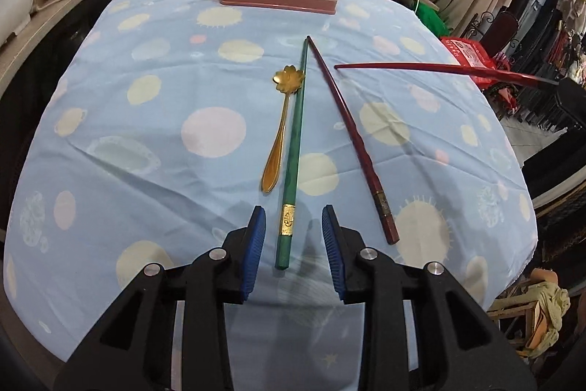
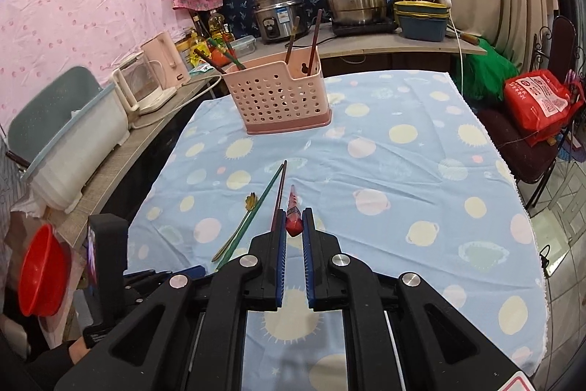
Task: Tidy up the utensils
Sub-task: 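Lift both held chopsticks and carry them over the pink basket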
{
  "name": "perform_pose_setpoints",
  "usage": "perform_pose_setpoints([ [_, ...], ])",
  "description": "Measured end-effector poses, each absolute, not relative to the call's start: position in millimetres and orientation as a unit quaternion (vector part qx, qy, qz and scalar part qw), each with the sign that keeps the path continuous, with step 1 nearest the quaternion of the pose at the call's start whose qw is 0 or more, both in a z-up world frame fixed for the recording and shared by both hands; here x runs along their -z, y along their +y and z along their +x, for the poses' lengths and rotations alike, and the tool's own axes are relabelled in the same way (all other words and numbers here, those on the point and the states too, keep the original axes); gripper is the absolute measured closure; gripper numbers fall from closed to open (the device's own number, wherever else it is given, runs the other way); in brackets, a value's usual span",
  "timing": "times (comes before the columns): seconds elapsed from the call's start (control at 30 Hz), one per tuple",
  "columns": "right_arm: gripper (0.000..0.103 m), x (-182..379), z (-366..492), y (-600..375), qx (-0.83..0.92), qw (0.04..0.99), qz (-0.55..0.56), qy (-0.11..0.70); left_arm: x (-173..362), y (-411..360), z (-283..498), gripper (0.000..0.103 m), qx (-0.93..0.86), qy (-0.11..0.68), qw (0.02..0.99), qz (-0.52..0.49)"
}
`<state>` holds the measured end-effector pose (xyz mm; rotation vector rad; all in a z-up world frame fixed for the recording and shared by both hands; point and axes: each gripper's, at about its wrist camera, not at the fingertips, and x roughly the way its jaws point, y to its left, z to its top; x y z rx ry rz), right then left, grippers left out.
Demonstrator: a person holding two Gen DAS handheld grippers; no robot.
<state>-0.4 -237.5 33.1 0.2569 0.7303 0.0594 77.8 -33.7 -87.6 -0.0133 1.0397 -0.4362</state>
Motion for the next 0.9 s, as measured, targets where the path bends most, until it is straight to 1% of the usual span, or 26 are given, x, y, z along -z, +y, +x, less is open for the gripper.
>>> perform_pose_setpoints([
  [0.03,0.094,-34,0,-237,-0.029,0.926,0.125,0.356,89,-34,78,0.073,0.207,0.494,0.845,-0.004],
  [0.07,0.094,-34,0,-236,-0.029,0.926,0.125,0.355,91,-35,78,0.076,0.208,0.495,0.843,-0.005],
  [0.1,0.094,-34,0,-236,-0.029,0.926,0.125,0.355,93,-37,78,0.087,0.210,0.500,0.840,-0.004],
  [0.13,0.094,-35,0,-236,-0.029,0.926,0.124,0.354,95,-38,78,0.091,0.209,0.503,0.839,-0.002],
  [0.2,0.094,-35,0,-235,-0.029,0.926,0.124,0.354,96,-37,76,0.096,0.206,0.498,0.842,0.003],
  [0.33,0.094,-36,0,-235,-0.029,0.927,0.125,0.352,89,-34,74,0.096,0.210,0.497,0.842,-0.002],
  [0.47,0.094,-47,-3,-239,-0.027,0.933,0.124,0.337,62,-29,68,0.096,0.213,0.469,0.857,-0.002],
  [0.63,0.094,-70,0,-244,-0.032,0.942,0.123,0.310,7,-20,71,0.096,0.221,0.421,0.880,-0.024],
  [0.9,0.095,-115,26,-249,-0.036,0.958,0.110,0.262,-86,-27,96,0.096,0.234,0.330,0.914,-0.022],
])
